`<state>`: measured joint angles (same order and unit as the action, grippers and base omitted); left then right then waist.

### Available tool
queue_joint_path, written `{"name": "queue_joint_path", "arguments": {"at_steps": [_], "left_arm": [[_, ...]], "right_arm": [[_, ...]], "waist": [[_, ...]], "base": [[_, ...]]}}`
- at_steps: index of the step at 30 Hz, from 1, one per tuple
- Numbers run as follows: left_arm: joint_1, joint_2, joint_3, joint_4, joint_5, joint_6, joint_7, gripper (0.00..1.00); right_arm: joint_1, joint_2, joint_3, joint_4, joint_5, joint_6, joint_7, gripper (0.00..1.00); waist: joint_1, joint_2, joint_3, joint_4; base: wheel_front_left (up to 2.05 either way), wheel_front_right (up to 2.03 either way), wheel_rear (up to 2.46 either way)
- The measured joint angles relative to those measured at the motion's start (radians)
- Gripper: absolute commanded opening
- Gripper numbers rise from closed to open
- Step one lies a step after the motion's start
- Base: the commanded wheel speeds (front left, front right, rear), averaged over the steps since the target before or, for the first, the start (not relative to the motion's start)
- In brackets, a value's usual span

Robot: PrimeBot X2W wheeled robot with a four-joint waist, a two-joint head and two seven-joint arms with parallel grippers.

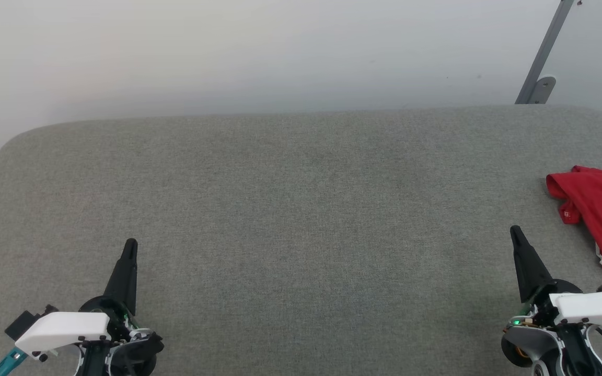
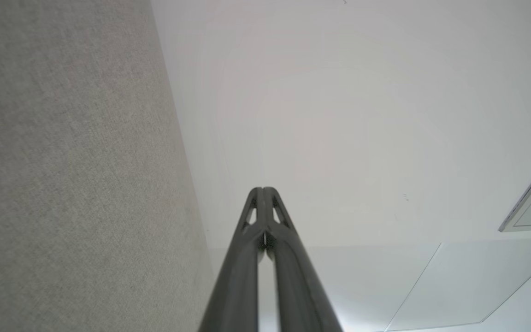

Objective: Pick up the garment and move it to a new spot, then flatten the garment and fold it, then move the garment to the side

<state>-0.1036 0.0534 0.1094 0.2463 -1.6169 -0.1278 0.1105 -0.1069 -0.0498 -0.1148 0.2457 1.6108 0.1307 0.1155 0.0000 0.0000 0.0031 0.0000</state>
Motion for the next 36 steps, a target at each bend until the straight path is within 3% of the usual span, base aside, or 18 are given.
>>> {"name": "queue_joint_path", "arguments": {"at_steps": [36], "left_arm": [[0.0,-0.002,0.002,0.0,0.001,0.0,0.003,0.0]], "right_arm": [[0.0,0.0,0.0,0.0,0.0,0.0,0.0,0.0]], "waist": [[0.0,0.0,0.0,0.0]], "base": [[0.0,0.0,0.0]]}}
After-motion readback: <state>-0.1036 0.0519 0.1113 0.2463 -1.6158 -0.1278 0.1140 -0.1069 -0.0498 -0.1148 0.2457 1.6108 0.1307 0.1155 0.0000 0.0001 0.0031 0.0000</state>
